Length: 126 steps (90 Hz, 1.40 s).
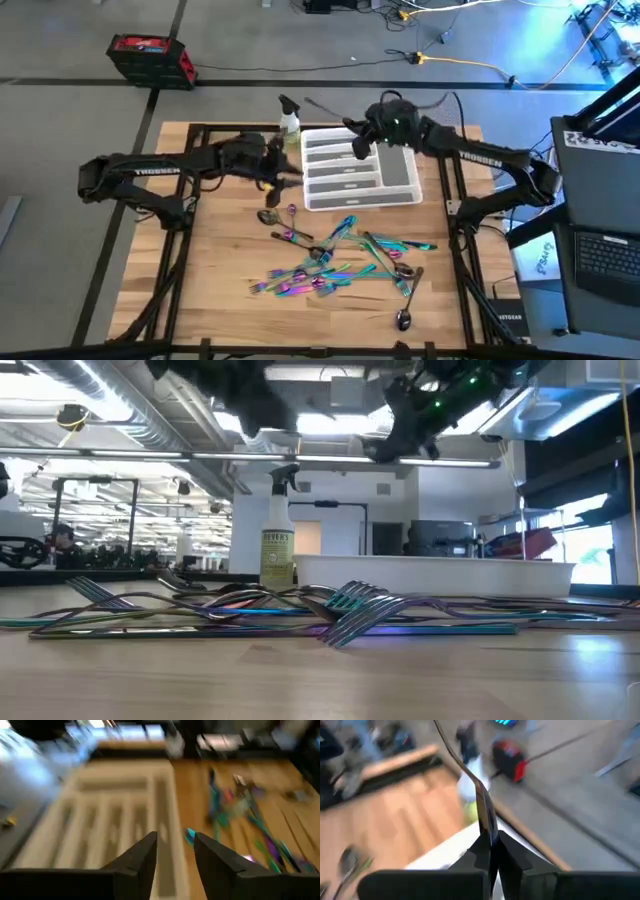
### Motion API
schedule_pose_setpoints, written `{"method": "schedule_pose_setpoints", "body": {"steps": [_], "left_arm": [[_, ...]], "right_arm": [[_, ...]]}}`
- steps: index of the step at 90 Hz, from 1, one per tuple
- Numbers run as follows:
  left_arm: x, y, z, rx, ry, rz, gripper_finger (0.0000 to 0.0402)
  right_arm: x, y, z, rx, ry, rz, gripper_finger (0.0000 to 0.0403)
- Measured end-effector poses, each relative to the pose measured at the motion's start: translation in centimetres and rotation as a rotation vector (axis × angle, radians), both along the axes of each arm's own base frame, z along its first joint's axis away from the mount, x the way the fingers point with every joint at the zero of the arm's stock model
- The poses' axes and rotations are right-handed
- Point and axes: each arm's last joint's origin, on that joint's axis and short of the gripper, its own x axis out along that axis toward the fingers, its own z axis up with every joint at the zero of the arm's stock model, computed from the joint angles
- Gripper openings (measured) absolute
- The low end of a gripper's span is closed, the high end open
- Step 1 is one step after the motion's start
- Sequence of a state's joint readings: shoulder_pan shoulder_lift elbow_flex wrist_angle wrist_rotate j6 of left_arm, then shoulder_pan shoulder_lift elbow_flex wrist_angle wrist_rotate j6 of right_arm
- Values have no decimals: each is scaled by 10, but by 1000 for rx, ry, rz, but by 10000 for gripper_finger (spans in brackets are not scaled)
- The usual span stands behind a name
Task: Sort silverware
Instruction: Put the black spoon on the white silverware tray
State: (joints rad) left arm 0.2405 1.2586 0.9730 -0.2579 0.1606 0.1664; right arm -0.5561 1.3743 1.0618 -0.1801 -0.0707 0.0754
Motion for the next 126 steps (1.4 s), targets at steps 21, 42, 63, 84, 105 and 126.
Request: {"method": "schedule_pose_setpoints", "body": {"steps": [21,42,63,84,105,126], "left_arm": [[-3,-14,-24,98,252,-61,116],[-2,-26,-28,155,295,-57,116],[-1,-28,-32,138,274,-46,116],[-4,-26,-62,103,222,-3,116],[-7,-27,-80,65,171,29,116],[-7,-27,-80,42,162,47,116]], "right_arm": [[10,-33,-13,109,260,172,0],[25,-39,-35,194,420,333,0],[21,-37,-46,262,528,358,0],[15,-33,-50,313,586,386,0],[17,-40,-69,379,626,368,0],[26,-48,-100,437,676,356,0]]}}
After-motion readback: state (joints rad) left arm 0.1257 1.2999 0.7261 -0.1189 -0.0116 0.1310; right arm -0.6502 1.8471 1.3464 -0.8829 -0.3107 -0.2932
